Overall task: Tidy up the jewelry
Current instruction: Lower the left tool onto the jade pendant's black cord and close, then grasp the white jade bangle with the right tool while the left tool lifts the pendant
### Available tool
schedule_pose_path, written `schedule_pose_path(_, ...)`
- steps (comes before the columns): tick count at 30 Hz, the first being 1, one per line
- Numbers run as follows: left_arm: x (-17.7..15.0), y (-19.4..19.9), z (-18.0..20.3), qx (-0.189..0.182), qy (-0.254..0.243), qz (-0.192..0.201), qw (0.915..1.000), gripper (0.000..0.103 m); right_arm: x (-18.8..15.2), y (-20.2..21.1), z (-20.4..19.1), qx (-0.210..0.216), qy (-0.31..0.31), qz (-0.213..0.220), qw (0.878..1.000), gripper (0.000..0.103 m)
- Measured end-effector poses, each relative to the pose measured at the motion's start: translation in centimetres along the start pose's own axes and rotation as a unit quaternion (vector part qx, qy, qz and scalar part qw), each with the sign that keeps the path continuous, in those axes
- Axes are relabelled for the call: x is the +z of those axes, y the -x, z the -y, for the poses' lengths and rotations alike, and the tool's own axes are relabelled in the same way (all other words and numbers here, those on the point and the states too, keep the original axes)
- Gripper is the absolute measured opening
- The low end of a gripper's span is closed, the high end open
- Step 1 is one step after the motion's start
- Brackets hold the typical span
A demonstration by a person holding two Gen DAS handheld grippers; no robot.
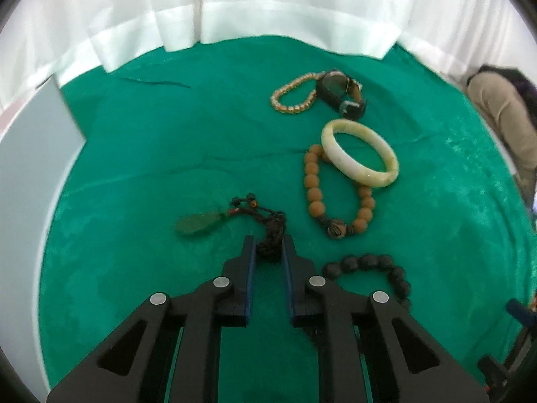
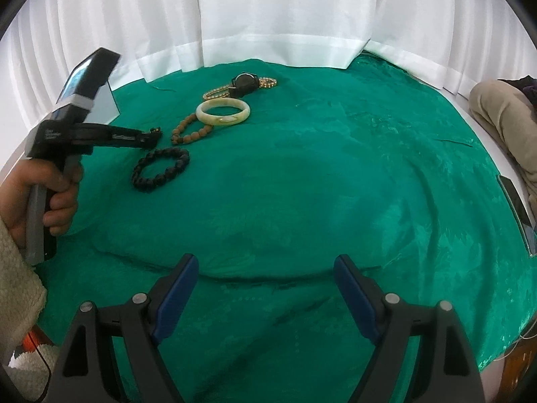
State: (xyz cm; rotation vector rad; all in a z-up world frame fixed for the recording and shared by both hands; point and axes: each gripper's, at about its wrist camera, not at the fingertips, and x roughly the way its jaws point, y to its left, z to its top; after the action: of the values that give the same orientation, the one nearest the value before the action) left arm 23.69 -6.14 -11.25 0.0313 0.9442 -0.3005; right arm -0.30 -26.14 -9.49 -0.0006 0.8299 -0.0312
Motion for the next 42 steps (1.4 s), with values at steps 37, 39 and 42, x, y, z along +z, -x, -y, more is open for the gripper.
schedule_pose_path(37,-8.7,10.3,-9.4,-0.023,0.094,0.033,0.9947,0.013,20.1,-17.2,-9.6,0.131,0.129,-0.163,0.969,0.011)
schedule_pose_path(39,-8.6,11.0,-9.3,-0.026,0.095,0.039,0.9944,0.013,19.9,-16.7,-9.1,0.142,0.120,-0.161,0.969,0.011)
schedule_pose_path(42,-8.4,12.4,-9.2,-0.037,0.101,0.050,0.9930,0.013,19.9,-15.2,-7.0,0.185,0.059,-0.147,0.970,0.011)
